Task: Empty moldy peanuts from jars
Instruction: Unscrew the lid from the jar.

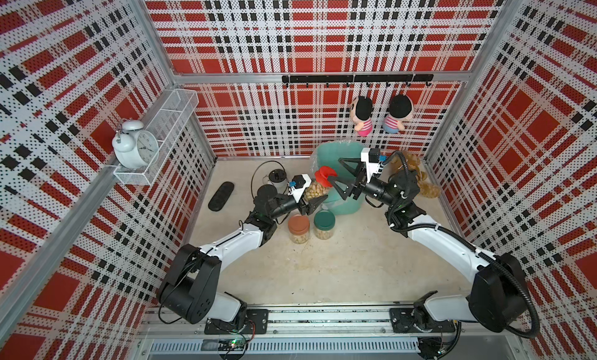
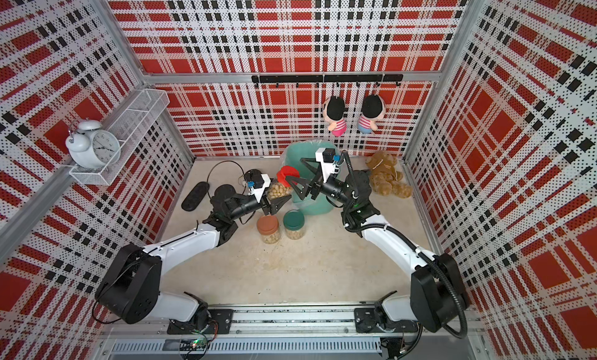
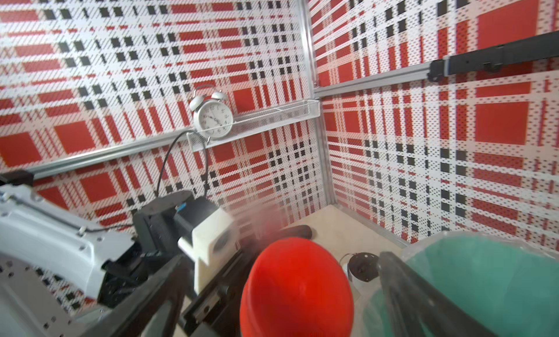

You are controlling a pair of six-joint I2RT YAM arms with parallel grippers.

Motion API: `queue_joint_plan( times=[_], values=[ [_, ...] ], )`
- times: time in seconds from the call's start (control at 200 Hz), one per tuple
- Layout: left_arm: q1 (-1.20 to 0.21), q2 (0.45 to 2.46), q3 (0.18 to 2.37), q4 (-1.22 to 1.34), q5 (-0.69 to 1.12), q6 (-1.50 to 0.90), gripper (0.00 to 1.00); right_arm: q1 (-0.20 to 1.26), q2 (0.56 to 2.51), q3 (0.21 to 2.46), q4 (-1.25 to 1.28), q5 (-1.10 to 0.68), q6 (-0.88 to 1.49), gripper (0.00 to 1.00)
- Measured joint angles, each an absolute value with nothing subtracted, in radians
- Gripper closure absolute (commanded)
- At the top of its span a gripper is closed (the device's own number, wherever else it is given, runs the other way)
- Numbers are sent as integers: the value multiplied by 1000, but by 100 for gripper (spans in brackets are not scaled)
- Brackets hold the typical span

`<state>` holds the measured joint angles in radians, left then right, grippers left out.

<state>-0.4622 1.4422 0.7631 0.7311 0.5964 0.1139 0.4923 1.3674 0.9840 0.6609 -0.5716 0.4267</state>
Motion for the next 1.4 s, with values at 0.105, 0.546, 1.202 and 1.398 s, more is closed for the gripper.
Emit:
queue_joint_plan(
  times=[0.105,0.546,1.202,1.398],
  values=[
    [-487,1436,743,742,542,119,100,530,1367,982,645,-448,474,0],
    [-513,1431,735,785,437,125,100,649,1390,982,519,-170,489,2],
    [-479,1428,727,809,486,112,100,607,1412,1037,487,-388,385,100],
    [-445,1430,731,802,647,83,100,482,1463,1008,651,-746,372,100]
  ],
)
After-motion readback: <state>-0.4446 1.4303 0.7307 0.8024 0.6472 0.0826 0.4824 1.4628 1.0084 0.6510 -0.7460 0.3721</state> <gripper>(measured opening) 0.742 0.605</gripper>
